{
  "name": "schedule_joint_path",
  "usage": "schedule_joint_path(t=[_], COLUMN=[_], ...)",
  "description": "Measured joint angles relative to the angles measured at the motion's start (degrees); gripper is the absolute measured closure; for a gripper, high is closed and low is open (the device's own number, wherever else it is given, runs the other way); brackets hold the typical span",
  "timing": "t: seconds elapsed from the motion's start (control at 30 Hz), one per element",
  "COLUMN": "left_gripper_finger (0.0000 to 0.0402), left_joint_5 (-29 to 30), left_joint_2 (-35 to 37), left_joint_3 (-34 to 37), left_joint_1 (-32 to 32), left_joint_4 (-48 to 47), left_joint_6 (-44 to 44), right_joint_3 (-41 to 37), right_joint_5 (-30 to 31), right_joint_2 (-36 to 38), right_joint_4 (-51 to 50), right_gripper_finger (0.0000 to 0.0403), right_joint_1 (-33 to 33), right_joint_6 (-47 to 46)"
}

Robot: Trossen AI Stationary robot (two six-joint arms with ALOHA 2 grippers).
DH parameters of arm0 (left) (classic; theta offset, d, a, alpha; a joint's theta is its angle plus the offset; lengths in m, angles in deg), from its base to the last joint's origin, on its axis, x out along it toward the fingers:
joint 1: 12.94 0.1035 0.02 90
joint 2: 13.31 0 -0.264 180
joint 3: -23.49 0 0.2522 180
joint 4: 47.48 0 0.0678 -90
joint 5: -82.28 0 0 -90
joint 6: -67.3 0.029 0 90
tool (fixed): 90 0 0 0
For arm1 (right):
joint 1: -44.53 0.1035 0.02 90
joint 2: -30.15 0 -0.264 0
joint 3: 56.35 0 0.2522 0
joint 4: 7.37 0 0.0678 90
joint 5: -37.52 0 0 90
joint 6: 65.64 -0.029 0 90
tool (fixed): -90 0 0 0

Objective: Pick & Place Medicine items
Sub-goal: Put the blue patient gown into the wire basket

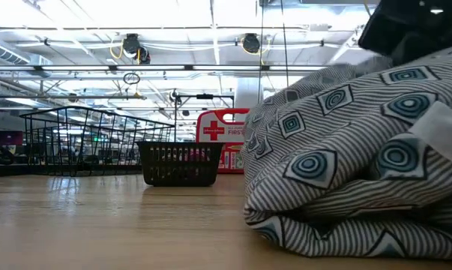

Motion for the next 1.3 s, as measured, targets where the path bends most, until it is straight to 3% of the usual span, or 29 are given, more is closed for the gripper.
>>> schedule_joint_path(t=[0.13, 0.37, 0.67, 0.8, 1.0, 1.17, 1.3], left_gripper_finger=[0.0256, 0.0256, 0.0256, 0.0256, 0.0256, 0.0256, 0.0256], left_joint_5=[0.0, -0.1, -0.3, -0.4, -2.5, -5.2, -5.2], left_joint_2=[0.0, 0.0, 0.1, 0.1, 0.1, -1.7, -7.4], left_joint_3=[0.0, 0.0, 0.4, 2.3, 10.1, 17.9, 18.8], left_joint_1=[0.0, 0.0, 0.1, 0.1, -0.2, -0.7, -1.0], left_joint_4=[-0.1, -0.1, 0.4, 3.0, 16.6, 34.3, 41.8], left_joint_6=[-0.2, -0.1, -2.9, -4.5, -4.3, -6.0, -7.9], right_joint_3=[0.0, 0.0, 0.0, 0.0, -0.1, -0.1, -0.1], right_joint_5=[-1.3, -5.9, -18.4, -19.9, -18.8, -21.5, -21.3], right_joint_2=[-1.4, 0.0, 7.6, 9.0, 13.8, 19.2, 21.7], right_joint_4=[-1.2, -3.7, 3.0, 0.9, -4.0, -3.7, -4.4], right_gripper_finger=[0.0389, 0.0352, 0.0216, 0.0156, 0.0115, 0.0116, 0.0122], right_joint_1=[0.0, -0.1, 0.0, 0.0, -3.4, -4.2, -4.2], right_joint_6=[-2.6, 1.9, 8.6, 11.1, 9.5, 7.6, 9.9])
